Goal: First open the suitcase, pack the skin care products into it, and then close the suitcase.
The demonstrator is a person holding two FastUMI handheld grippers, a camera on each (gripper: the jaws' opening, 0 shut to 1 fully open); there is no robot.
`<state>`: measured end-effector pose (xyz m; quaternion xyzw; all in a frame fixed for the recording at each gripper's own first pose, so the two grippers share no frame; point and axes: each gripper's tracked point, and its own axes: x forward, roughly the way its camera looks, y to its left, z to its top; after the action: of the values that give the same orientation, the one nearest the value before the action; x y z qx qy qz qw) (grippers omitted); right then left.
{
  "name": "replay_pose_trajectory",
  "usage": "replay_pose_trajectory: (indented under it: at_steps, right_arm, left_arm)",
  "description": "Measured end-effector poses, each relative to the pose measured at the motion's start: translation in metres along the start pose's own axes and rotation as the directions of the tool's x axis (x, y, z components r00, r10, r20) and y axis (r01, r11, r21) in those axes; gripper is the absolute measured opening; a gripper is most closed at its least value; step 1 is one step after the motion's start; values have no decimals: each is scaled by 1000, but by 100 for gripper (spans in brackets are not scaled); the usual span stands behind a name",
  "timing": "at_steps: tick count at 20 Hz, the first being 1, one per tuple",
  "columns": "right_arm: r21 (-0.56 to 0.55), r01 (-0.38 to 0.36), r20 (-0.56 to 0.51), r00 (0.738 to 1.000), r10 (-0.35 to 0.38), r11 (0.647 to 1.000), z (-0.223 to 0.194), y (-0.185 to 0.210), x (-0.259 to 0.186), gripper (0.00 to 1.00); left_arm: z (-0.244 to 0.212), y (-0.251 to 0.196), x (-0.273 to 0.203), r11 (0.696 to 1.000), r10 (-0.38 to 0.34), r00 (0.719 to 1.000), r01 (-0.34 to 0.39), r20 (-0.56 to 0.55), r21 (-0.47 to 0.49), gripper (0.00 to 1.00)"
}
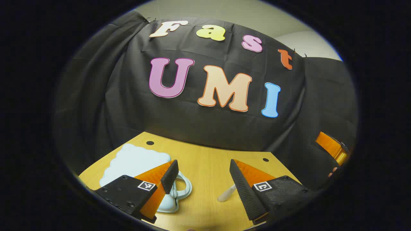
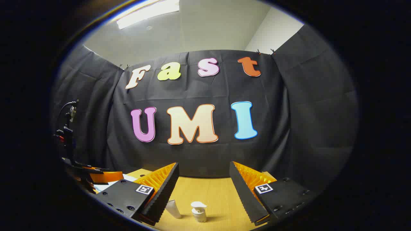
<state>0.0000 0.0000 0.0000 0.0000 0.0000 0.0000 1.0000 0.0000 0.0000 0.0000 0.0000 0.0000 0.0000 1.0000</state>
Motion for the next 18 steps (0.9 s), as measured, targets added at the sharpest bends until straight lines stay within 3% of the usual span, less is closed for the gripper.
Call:
replay_pose_trajectory:
  at_steps: [13, 18]
  right_arm:
    - [17, 2, -39, 999, -1, 1000, -9, -8, 2, 99]
    - [15, 1, -41, 999, -1, 1000, -10, -10, 6, 97]
  left_arm:
    - [-15, 4, 3, 1000, 25, 998, -25, -65, -10, 95]
    - [-18, 5, 24, 1000, 10, 994, -11, -105, -10, 94]
